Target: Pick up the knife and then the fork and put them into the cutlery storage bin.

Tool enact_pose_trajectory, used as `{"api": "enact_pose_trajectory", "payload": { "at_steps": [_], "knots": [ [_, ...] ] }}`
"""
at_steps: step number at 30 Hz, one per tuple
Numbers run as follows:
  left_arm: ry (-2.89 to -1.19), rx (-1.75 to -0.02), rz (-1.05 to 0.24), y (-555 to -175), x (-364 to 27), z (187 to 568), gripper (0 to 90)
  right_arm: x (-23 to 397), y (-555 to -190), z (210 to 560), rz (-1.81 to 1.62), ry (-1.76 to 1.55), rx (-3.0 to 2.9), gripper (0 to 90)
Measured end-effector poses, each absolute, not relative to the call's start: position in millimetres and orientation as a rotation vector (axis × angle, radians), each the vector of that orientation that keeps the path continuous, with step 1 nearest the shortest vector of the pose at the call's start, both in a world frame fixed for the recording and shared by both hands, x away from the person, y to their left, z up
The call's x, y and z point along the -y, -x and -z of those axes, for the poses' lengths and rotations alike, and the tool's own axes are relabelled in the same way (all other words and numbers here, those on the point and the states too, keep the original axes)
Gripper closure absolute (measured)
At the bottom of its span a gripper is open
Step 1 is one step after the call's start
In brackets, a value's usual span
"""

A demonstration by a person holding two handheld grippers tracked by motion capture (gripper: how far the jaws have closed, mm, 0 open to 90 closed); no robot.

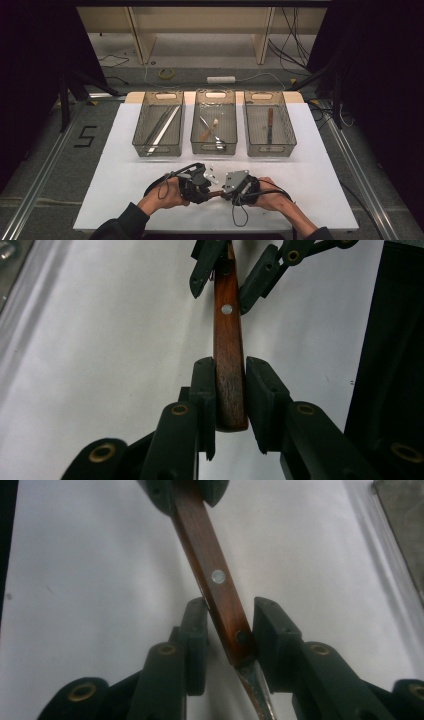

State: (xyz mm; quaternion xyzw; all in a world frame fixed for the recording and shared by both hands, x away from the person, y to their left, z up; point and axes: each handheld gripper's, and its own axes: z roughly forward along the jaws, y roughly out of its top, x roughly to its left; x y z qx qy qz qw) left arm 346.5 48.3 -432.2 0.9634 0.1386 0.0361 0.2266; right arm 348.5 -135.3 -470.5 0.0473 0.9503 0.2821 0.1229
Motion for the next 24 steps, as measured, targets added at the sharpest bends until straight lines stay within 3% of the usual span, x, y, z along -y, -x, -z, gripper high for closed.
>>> {"api": "enact_pose_trajectory", "payload": {
  "at_steps": [11, 18, 24],
  "knots": [
    [-2.501, -0.386, -0.155, -351, -61, 418, 69.6, 138, -341, 461, -0.803, -0.039, -2.756, 77.9],
    [-2.357, -0.478, -0.208, -350, -72, 406, 35.1, 148, -346, 447, -0.817, -0.067, -2.696, 78.0],
    [-2.259, -0.569, -0.214, -355, -83, 404, 24.5, 159, -350, 439, -0.843, -0.117, -2.676, 78.0]
  ]
}}
